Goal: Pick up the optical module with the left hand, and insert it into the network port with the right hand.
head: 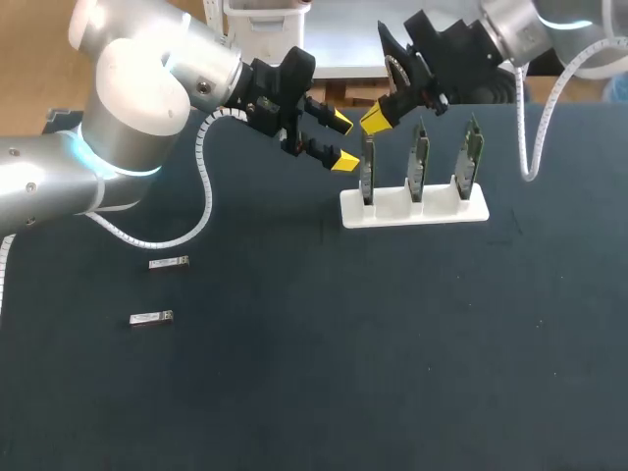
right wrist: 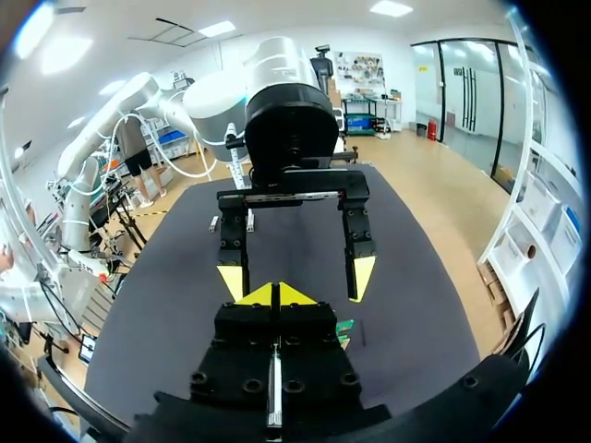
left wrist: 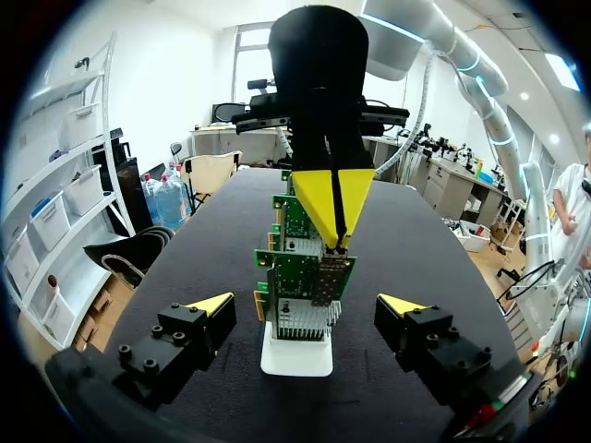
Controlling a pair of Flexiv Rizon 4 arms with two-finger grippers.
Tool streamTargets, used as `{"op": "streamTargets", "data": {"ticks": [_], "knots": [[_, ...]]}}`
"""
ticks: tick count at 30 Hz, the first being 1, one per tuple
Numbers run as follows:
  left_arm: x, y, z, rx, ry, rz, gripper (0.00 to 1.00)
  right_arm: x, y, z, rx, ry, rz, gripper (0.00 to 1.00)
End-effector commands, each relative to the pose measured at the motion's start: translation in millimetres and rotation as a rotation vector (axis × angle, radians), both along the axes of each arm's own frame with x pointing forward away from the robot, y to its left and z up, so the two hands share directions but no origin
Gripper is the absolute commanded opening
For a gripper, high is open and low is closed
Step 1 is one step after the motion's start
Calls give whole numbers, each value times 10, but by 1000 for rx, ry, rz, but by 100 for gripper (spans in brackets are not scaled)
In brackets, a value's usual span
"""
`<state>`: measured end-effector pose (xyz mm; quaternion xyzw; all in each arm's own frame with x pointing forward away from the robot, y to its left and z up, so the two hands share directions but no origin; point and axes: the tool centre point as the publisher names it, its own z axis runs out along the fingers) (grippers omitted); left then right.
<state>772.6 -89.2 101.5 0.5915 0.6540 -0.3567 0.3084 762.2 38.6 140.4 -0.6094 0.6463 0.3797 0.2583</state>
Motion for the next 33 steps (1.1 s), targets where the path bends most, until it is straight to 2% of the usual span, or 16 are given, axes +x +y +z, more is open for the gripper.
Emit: {"op": "streamTargets", "data": {"ticks": [1,7,13,19,22,25,33], "knots": [[2,-6,3,4,1,1,100,17,9,-77,-3,6,0,0],[2,-6,3,4,1,1,100,20,3,19,28,-3,-7,0],[2,-6,3,4,1,1,100,27,-37,238,91,-14,-10,0],[2,-6,3,4,1,1,100,61,-198,432,145,-50,-18,0],[2,-6,3,4,1,1,100,66,-369,432,146,-59,-24,0],[2,-6,3,4,1,1,100,80,-516,395,105,-72,-27,0],[2,-6,3,4,1,1,100,57,-886,343,88,-70,-14,0]]}}
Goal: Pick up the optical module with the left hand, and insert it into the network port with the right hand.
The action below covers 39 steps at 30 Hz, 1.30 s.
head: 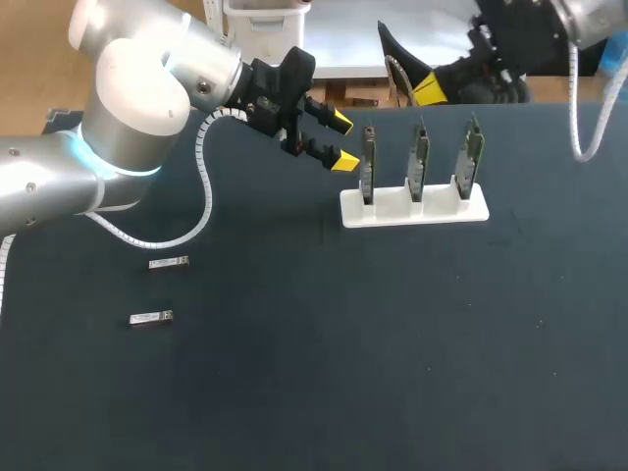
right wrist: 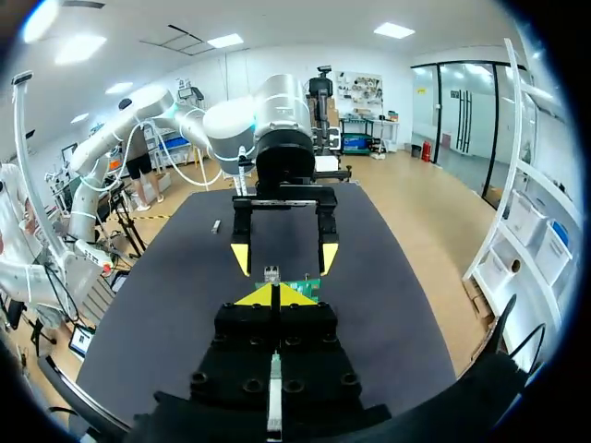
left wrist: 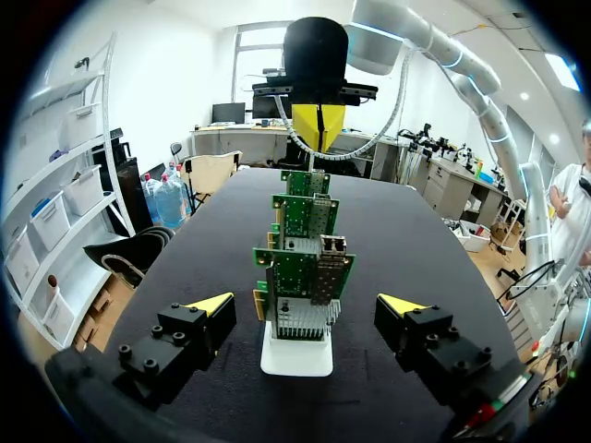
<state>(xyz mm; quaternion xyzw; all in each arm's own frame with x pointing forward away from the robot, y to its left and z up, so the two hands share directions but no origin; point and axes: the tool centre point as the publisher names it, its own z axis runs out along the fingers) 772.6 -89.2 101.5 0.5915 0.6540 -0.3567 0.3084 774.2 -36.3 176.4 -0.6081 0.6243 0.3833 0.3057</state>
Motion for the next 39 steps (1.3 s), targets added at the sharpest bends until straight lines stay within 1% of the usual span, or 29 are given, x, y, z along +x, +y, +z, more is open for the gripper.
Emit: {"op": "streamTargets", "data": {"ticks": [1,7,12,28,39], "knots": [[2,-6,3,4,1,1,100,-75,-171,-28,9,1,0,0],[2,-6,3,4,1,1,100,-151,-337,-114,2,8,49,0],[2,-6,3,4,1,1,100,-190,-386,-159,-3,16,68,0],[2,-6,3,4,1,1,100,-188,-348,-293,-11,26,64,0],[2,-6,3,4,1,1,100,-176,-326,-300,-11,27,64,0]]}}
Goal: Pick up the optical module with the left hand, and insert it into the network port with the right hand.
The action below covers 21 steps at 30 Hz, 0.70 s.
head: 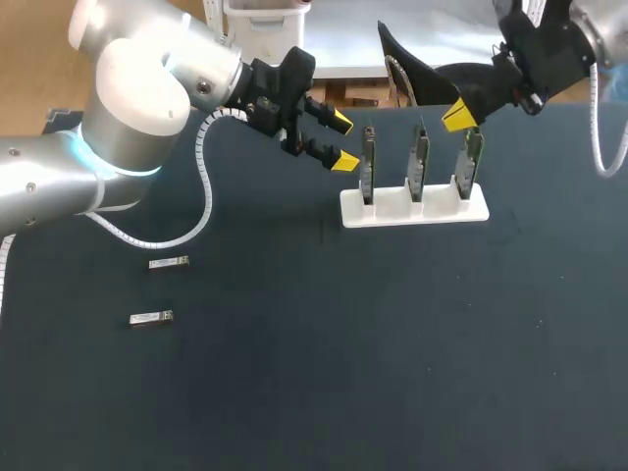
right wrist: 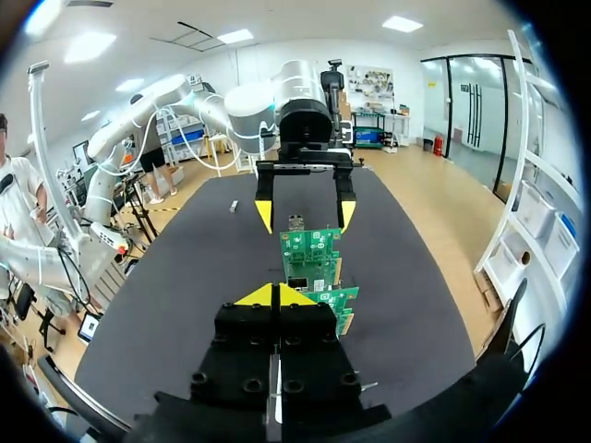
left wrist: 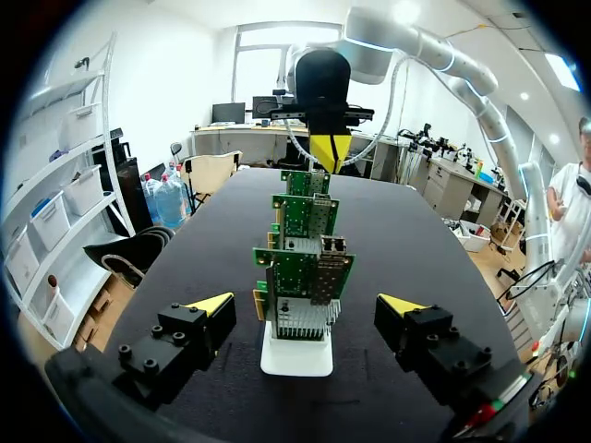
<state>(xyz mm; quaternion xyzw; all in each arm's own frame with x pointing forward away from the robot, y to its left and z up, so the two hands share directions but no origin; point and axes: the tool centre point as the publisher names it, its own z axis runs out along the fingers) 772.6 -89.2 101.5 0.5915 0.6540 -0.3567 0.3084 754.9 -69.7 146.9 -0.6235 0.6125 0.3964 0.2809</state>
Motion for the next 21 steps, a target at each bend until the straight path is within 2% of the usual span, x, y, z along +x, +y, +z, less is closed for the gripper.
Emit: {"op": "streamTargets", "data": {"ticks": [1,4,5,6,7,21], "knots": [[2,-6,3,4,1,1,100,17,10,-4,2,-1,3,0],[2,-6,3,4,1,1,100,21,13,-3,1,-1,2,0],[2,-6,3,4,1,1,100,22,17,-1,-2,-4,3,3],[2,-6,3,4,1,1,100,20,25,0,-9,-4,9,61],[2,-6,3,4,1,1,100,18,34,1,-13,-7,15,100],[2,-6,3,4,1,1,100,17,40,1,-15,-9,15,100]]}}
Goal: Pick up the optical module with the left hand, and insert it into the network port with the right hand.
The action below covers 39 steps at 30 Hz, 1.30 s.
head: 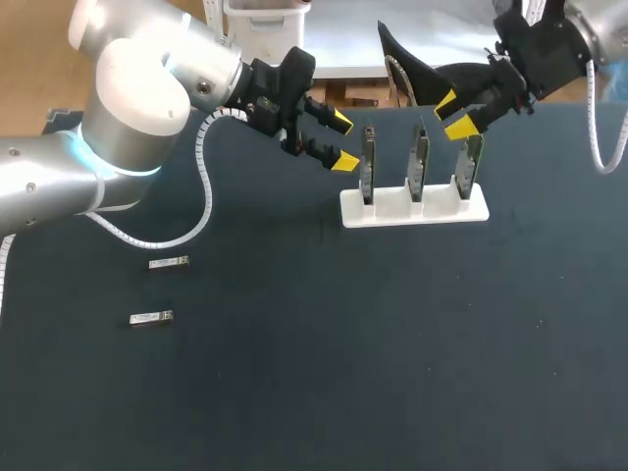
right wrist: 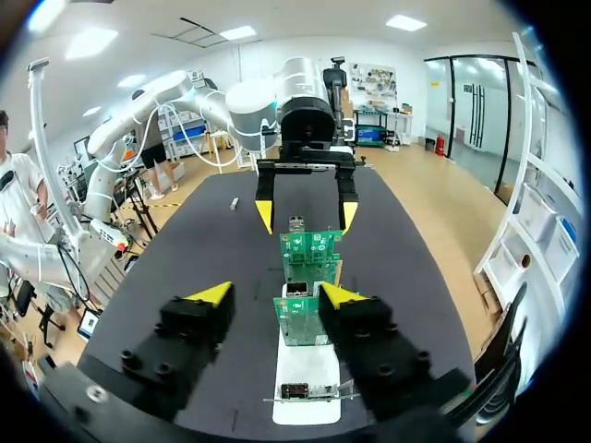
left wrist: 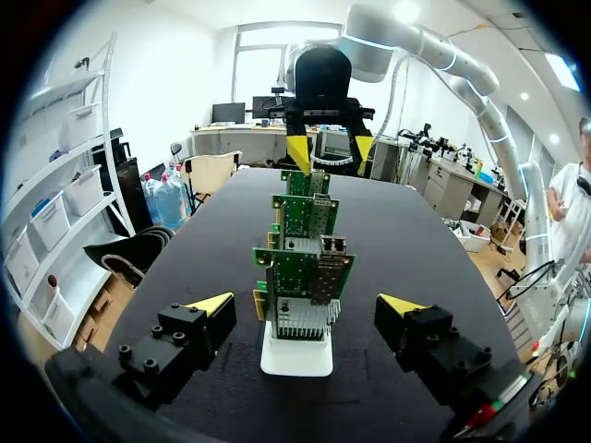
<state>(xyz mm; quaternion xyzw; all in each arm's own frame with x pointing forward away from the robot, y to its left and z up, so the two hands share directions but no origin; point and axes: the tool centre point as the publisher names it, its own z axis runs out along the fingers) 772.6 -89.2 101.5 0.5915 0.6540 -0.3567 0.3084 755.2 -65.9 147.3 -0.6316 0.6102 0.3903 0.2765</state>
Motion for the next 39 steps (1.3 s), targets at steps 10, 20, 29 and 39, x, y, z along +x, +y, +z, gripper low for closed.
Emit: {"op": "streamTargets", "data": {"ticks": [10,20,29,39], "knots": [[-95,152,65,34,-19,11,100,14,1,-3,1,1,2,100],[-540,835,219,284,-74,56,100,14,1,-3,1,1,2,100],[-1110,1705,63,587,-55,158,100,14,1,-3,1,1,2,100],[-1667,2351,-162,842,-27,202,100,14,1,-3,1,1,2,100]]}}
